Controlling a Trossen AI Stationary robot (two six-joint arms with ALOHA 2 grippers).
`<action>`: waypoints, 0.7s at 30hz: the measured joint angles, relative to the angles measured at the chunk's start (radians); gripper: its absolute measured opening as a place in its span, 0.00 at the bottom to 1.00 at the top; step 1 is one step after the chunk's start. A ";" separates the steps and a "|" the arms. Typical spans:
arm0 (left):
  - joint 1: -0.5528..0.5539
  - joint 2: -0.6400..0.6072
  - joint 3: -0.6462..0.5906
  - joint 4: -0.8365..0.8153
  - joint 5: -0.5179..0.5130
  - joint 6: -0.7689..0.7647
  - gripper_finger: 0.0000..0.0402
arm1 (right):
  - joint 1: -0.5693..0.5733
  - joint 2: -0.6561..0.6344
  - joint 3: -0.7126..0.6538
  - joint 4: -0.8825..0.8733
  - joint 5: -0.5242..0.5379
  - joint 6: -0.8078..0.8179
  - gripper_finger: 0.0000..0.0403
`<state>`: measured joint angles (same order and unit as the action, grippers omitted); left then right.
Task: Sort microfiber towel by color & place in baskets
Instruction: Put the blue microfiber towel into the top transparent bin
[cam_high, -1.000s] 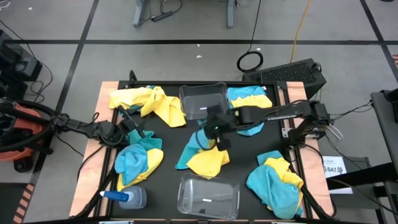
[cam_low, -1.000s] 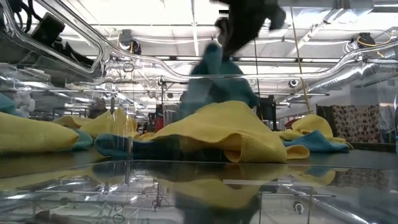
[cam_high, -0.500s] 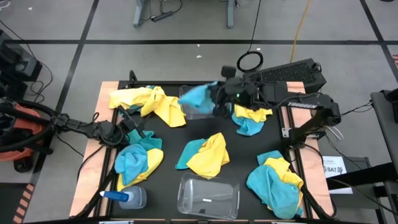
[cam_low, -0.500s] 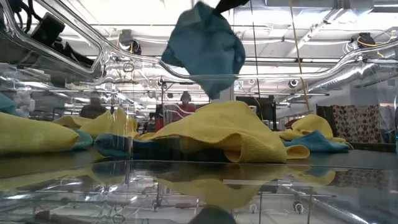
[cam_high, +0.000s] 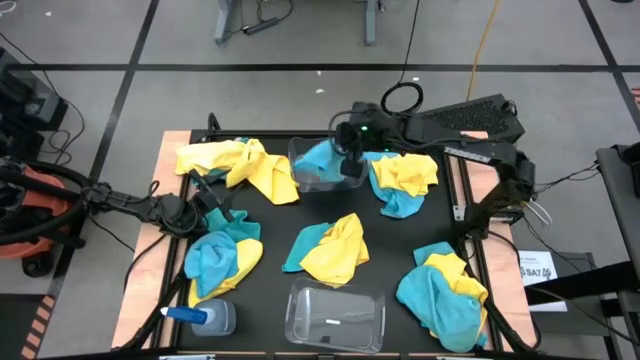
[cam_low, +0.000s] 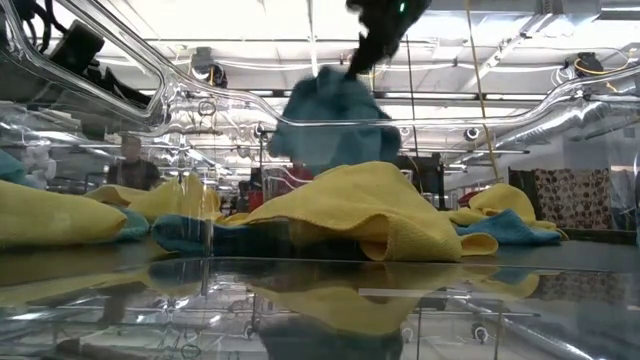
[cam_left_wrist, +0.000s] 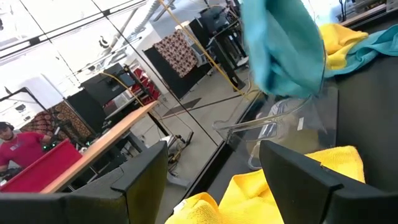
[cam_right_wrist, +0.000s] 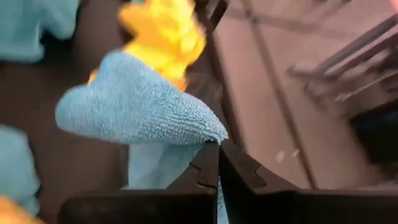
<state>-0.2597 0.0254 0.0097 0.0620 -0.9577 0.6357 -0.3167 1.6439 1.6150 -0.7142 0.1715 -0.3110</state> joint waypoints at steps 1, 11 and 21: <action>0.000 0.000 0.000 0.000 0.000 0.000 0.65 | -0.005 0.022 0.000 -0.018 0.000 0.001 0.00; 0.000 0.000 0.000 0.000 0.000 0.000 0.65 | -0.031 0.203 0.000 -0.029 -0.024 -0.012 0.00; 0.000 0.000 0.000 0.000 0.000 0.000 0.65 | -0.060 0.296 0.000 -0.015 -0.081 -0.004 0.00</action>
<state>-0.2598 0.0254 0.0099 0.0620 -0.9577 0.6357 -0.3767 1.9398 1.6146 -0.7290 0.0902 -0.3147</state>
